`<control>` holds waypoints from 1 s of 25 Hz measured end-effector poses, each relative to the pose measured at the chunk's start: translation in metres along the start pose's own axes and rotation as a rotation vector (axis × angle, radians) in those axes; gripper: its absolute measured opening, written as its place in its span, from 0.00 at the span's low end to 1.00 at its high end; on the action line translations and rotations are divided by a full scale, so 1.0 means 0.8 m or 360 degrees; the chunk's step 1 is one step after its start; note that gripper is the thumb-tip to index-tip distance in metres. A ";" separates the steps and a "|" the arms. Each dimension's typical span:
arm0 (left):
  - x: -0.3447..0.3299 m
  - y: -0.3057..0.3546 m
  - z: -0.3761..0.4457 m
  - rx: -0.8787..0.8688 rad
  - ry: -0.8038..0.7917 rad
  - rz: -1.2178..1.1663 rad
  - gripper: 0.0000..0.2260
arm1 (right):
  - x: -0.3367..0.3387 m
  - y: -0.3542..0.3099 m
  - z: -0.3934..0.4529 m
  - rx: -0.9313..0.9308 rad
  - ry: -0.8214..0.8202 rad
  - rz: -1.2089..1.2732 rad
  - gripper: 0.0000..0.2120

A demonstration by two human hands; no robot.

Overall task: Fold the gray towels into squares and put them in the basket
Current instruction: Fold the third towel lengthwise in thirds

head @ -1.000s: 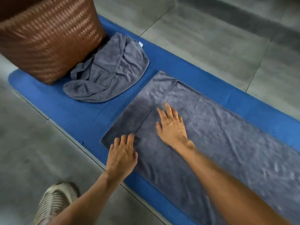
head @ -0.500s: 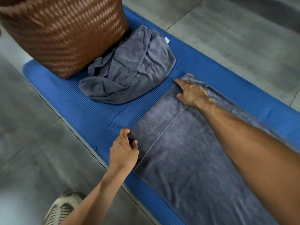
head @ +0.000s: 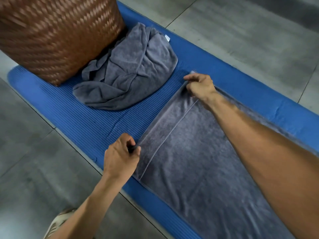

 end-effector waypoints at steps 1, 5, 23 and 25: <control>0.002 0.006 -0.008 -0.0060 0.0011 -0.0029 0.10 | 0.006 0.002 -0.010 0.0006 0.0077 0.0209 0.19; 0.002 0.029 -0.043 -0.0307 -0.0006 -0.0096 0.11 | 0.036 0.015 -0.051 0.0011 0.0365 0.0682 0.20; -0.066 -0.015 -0.117 -0.0867 -0.0236 0.0490 0.18 | 0.090 0.118 -0.097 -0.0395 0.0440 0.0384 0.20; -0.063 -0.020 -0.113 -0.0953 -0.0262 0.0579 0.18 | 0.089 0.118 -0.098 -0.0369 0.0421 0.0332 0.22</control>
Point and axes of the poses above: each hand's wrist, its own z-axis towards the middle knuckle, its own x-axis out of the back of the hand, y = z × x, the point moved 2 cm from there along z, towards the middle knuckle
